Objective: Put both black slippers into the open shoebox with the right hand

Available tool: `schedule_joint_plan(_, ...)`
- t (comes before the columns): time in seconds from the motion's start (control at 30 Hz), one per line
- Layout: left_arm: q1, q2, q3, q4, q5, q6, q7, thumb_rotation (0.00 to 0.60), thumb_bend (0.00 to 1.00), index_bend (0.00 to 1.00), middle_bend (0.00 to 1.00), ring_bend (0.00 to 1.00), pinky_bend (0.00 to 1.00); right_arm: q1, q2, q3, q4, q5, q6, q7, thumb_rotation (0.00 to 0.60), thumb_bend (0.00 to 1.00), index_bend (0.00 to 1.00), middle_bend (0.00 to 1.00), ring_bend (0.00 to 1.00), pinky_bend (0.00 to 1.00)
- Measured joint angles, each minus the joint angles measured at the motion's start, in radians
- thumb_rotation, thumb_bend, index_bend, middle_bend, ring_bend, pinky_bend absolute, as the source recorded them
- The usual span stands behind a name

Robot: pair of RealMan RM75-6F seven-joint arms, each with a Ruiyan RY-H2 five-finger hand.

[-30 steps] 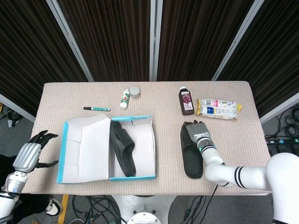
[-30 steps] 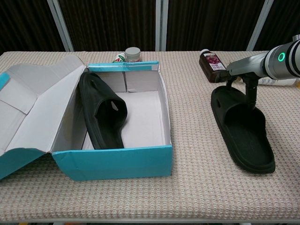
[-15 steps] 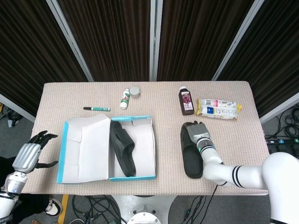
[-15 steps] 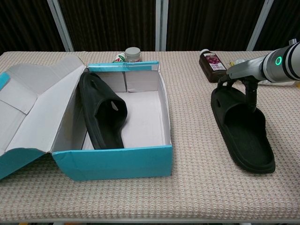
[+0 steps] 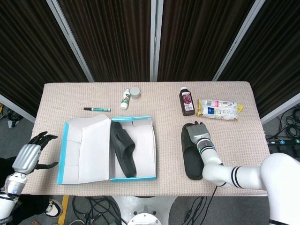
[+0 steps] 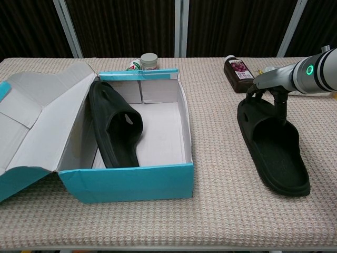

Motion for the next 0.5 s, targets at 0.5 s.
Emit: schedule_joint_plan(0.5, -0.005, 0.004, 0.002, -0.010, -0.002, -0.013, 0.004, 0.600, 0.00, 0.21, 0.21, 0.09, 0.18, -0.050, -0.019, 0.027, 0.000, -0.113, 0.072, 0.026, 0.600, 0.10, 0.47, 0.42, 0.24, 0.16)
